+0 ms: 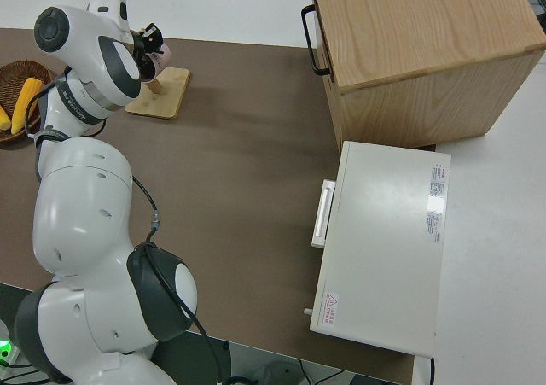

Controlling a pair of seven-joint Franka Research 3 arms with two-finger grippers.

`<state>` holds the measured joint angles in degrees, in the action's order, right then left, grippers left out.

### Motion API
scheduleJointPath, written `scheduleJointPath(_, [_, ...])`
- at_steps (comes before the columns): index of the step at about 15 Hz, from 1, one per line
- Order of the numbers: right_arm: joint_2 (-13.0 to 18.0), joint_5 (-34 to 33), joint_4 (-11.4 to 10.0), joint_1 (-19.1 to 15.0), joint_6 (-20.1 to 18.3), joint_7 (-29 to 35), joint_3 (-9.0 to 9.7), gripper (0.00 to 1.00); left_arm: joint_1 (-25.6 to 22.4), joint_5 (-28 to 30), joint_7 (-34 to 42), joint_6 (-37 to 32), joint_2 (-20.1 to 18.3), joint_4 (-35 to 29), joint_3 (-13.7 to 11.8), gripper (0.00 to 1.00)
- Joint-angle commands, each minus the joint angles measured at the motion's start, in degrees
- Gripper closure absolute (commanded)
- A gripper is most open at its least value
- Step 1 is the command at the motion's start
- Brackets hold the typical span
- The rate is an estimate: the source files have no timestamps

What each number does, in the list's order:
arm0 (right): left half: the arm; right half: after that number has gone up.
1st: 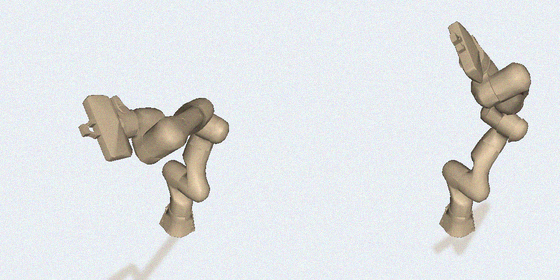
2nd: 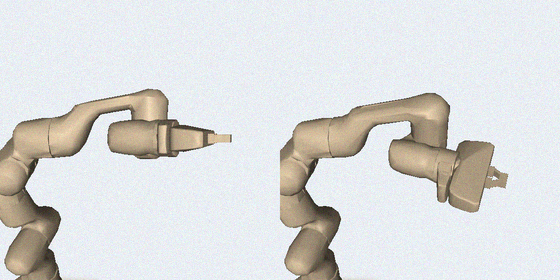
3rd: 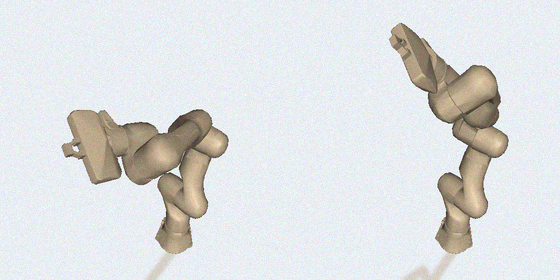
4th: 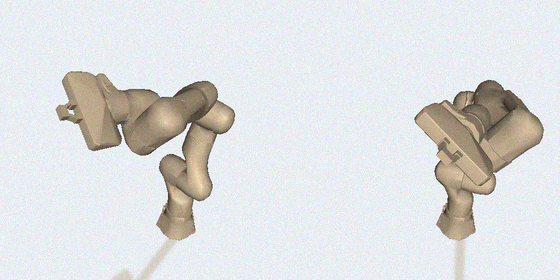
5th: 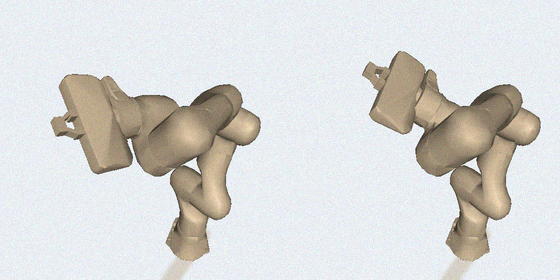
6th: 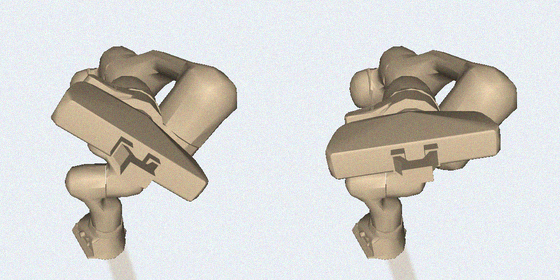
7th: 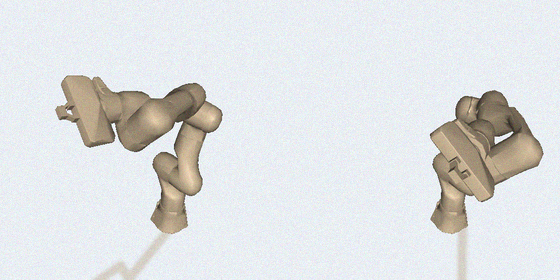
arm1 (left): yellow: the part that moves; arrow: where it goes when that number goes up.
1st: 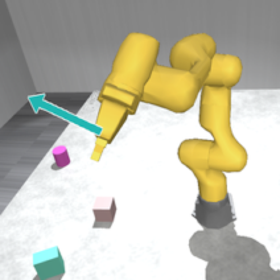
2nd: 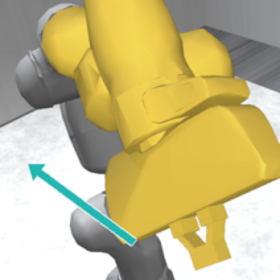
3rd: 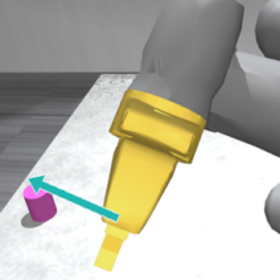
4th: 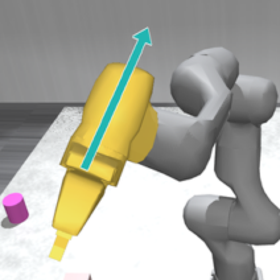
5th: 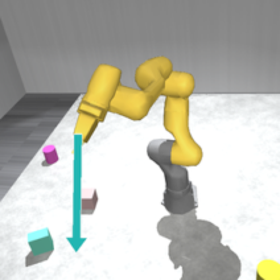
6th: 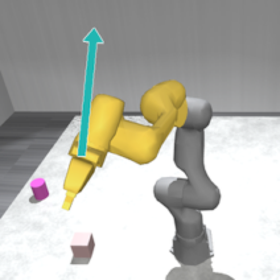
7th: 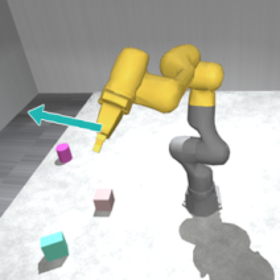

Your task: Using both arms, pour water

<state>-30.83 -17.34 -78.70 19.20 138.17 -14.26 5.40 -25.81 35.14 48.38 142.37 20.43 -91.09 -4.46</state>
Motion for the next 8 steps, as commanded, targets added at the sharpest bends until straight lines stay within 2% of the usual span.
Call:
scheduleJointPath(1, [-0.5,-0.8,0.8,0.2,-0.2,1.5,-0.04,0.691,0.1,1.3,1.3,1.2,1.0,1.6,0.1,0.07])
scheduleJointPath(3, [-0.6,-0.6,0.8,0.2,0.0,1.6,-0.04,0.712,0.1,1.3,1.3,1.2,1.0,1.8,0.1,0.21])
scheduleJointPath(7, [-0.8,-0.3,1.2,0.6,0.1,2.0,0.04,0.714,0.1,1.0,0.9,1.2,1.0,1.7,0.4,0.81])
scheduleJointPath(8, [-0.8,-0.3,1.2,0.6,0.1,2.0,0.13,0.714,0.1,0.9,0.9,1.2,0.9,1.7,0.4,0.92])
